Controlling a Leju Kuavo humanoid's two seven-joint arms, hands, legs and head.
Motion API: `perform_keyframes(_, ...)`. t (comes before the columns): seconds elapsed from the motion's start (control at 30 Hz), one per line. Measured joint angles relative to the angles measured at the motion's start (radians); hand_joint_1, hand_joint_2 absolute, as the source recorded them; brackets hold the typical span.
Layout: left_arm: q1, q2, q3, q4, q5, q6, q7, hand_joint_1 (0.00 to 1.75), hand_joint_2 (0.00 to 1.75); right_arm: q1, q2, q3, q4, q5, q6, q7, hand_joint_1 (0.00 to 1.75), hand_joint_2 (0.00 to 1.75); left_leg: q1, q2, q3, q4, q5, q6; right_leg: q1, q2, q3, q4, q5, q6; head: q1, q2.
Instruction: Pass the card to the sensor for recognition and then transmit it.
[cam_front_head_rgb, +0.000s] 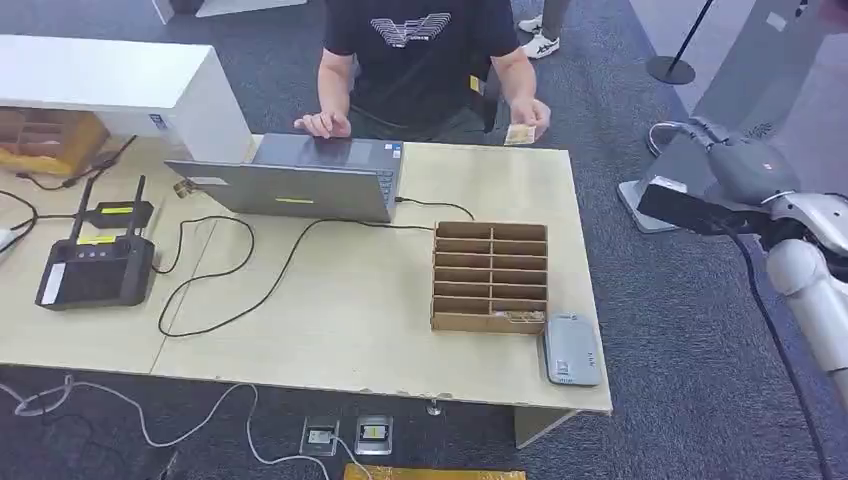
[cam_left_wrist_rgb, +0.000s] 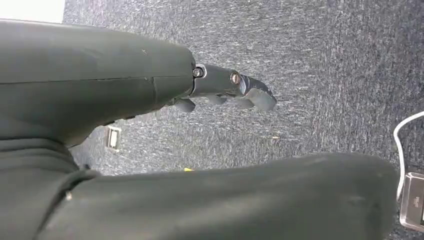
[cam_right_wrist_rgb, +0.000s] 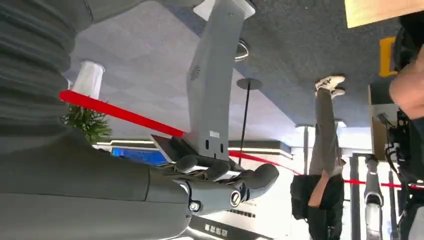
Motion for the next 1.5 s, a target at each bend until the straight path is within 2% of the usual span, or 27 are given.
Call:
perform_keyframes(0.4, -0.018, -0.003, -0.007, 0.0, -0.011, -0.008, 0.0, 0.0, 0.0, 0.053, -0.047, -0.039, -0.084, -0.011, 0.026, 0.036, 0.0, 1.75, 0.0, 0.0, 0.0, 0.0, 0.0, 0.0, 0.0, 0.0, 0.0, 0.0, 0.0, 0.0, 0.0, 0.0)
perform_keyframes(1.0, -0.023, -0.003, -0.011, 0.0, -0.002, -0.011, 0.0, 0.0, 0.0, 0.066, -0.054, -0.064, -0.122, 0.001, 0.04, 0.009, 0.0, 1.75, 0.0, 0.001, 0.0, 0.0, 0.0, 0.0, 0.0, 0.001, 0.0, 0.0, 0.0, 0.0, 0.0, 0.0)
perform_keyframes(1.03, -0.023, -0.003, -0.012, 0.0, -0.002, -0.011, 0.0, 0.0, 0.0, 0.066, -0.052, -0.064, -0.122, 0.001, 0.04, 0.006, 1.55, 1.75, 0.0, 0.001, 0.0, 0.0, 0.0, 0.0, 0.0, 0.001, 0.0, 0.0, 0.0, 0.0, 0.0, 0.0)
perform_keyframes(1.07, -0.023, -0.003, -0.012, 0.0, -0.002, -0.011, 0.0, 0.0, 0.0, 0.066, -0.05, -0.064, -0.122, 0.002, 0.04, 0.005, 1.68, 1.75, 0.0, 0.001, 0.0, 0.0, 0.0, 0.0, 0.0, 0.001, 0.0, 0.0, 0.0, 0.0, 0.0, 0.0)
perform_keyframes(1.5, -0.021, -0.004, -0.018, 0.0, 0.001, -0.008, 0.0, 0.0, 0.0, 0.056, -0.032, -0.064, -0.122, 0.011, 0.04, 0.003, 1.75, 1.75, 0.0, 0.0, -0.001, 0.0, 0.0, 0.0, 0.0, 0.0, 0.0, 0.0, 0.0, 0.0, 0.0, 0.0)
